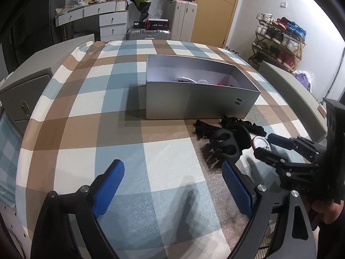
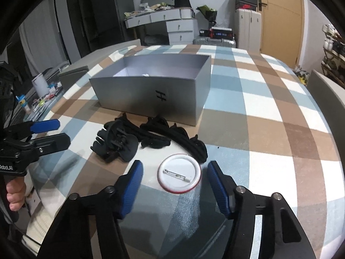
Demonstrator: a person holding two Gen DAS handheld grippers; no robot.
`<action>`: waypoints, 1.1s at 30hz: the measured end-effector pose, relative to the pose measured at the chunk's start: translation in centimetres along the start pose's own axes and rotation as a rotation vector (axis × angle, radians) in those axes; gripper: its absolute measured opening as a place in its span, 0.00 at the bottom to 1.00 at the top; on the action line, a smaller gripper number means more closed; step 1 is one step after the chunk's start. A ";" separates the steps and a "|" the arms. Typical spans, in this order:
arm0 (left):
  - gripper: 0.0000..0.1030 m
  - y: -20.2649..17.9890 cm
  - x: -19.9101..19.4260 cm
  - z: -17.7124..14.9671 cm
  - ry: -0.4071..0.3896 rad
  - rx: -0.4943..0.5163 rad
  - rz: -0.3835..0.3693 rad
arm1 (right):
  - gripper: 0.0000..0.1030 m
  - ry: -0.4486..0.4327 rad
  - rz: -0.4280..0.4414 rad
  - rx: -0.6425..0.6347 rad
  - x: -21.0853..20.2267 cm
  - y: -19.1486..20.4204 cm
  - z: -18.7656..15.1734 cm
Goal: Organize jewelry
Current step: 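Move the right gripper back to the white round badge, then grasp the white badge with right gripper while left grasps black claw clip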
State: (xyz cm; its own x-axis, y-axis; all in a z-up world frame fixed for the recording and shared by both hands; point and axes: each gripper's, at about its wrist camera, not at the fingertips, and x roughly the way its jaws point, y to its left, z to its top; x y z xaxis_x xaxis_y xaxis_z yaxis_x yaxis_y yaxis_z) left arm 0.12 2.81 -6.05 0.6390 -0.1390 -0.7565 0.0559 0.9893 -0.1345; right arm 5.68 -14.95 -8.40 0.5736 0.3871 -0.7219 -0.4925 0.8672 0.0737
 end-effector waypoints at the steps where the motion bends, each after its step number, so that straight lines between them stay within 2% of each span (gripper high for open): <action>1: 0.87 0.1 0.0 0.0 0.000 -0.002 -0.001 | 0.56 0.005 -0.002 -0.001 0.1 0.0 0.1; 4: 0.87 0.4 -0.1 0.0 -0.001 -0.012 -0.003 | 0.49 0.007 -0.029 -0.018 0.2 0.3 0.1; 5: 0.87 0.5 -0.1 0.0 0.000 -0.015 -0.004 | 0.42 0.006 -0.049 -0.032 0.2 0.5 0.0; 6: 0.87 0.5 -0.1 0.0 0.000 -0.019 -0.010 | 0.40 0.002 -0.068 -0.056 0.2 0.7 -0.1; 11: 0.87 0.5 0.0 -0.1 0.010 -0.020 -0.035 | 0.40 -0.022 -0.090 -0.114 -0.1 1.6 -0.7; 27: 0.87 -1.9 0.7 1.0 0.032 0.017 -0.066 | 0.40 -0.116 0.009 0.028 -2.3 -1.1 -0.8; 33: 0.87 -3.8 1.9 2.2 0.057 0.039 -0.089 | 0.40 -0.155 0.015 0.079 -3.6 -2.4 -1.3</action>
State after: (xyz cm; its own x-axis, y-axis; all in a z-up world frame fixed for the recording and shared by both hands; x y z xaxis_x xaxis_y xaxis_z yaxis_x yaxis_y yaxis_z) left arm 2.84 -1.08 -5.58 0.5854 -0.2278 -0.7781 0.1410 0.9737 -0.1789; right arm 3.96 -18.86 -6.84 0.6636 0.4383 -0.6063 -0.4519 0.8807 0.1420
